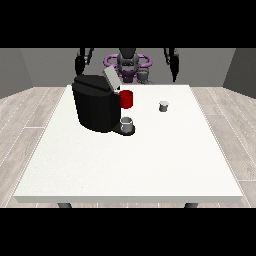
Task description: Insert the coffee pod into the coffee machine and close the lid
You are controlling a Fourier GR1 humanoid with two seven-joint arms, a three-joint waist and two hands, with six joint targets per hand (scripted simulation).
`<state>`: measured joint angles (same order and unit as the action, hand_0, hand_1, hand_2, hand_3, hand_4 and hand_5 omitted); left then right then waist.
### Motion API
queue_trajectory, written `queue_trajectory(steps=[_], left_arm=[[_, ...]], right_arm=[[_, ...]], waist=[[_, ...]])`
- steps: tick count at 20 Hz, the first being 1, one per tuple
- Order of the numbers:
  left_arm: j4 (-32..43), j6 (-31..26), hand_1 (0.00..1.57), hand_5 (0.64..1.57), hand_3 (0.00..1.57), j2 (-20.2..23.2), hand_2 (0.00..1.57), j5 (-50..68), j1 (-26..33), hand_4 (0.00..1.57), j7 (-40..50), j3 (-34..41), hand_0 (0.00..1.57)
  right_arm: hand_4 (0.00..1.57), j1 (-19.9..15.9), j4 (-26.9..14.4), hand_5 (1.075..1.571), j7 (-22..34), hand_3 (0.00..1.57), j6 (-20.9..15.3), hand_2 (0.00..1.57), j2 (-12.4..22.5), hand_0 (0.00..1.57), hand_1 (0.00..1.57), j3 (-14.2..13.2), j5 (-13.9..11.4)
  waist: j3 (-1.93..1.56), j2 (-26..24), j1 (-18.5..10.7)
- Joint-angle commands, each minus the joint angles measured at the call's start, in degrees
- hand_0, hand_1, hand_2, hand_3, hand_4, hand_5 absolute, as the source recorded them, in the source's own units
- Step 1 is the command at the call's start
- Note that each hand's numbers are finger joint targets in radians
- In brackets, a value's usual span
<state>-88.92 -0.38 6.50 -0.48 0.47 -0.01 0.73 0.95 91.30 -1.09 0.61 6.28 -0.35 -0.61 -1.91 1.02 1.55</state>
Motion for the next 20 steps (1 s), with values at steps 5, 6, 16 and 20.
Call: queue_trajectory(steps=[5, 6, 16, 20], left_arm=[[-2.35, -5.37, 0.0, 1.571, 0.0, -0.76, 0.0, 2.62, -1.51, 0.73, -0.69, -2.77, 0.0], [-2.75, -4.44, 0.0, 1.571, 0.0, -2.94, 0.0, 0.83, -1.78, 0.73, -2.27, -5.58, 0.0], [2.57, -10.0, 0.0, 1.571, 0.0, 6.31, 0.0, -0.08, -5.82, 0.51, 0.29, 0.6, 0.0], [6.65, -7.12, 0.0, 1.571, 0.0, 9.26, 0.0, -8.93, -7.78, 0.0, -0.57, -1.34, 0.0]], right_arm=[[0.33, 0.18, -3.09, 1.571, -0.47, 0.0, 0.73, 0.0, -1.9, 0.0, 0.0, -1.11, 2.66], [0.33, -1.46, -5.83, 1.571, -2.62, 0.0, -2.58, 0.0, -5.12, 0.0, 0.0, 0.02, 0.79], [0.37, -1.29, -4.7, 1.571, -6.79, 0.0, 1.07, 0.0, -2.57, 0.0, 0.0, -3.56, 5.36], [0.23, -2.84, -4.85, 1.571, -9.21, 0.0, -2.04, 0.0, -6.15, 0.0, 0.0, -0.77, 3.0]], waist=[[1.91, -2.56, -0.75], [1.9, -0.94, -2.21], [1.9, -0.8, 0.98], [1.91, 2.94, 2.82]])
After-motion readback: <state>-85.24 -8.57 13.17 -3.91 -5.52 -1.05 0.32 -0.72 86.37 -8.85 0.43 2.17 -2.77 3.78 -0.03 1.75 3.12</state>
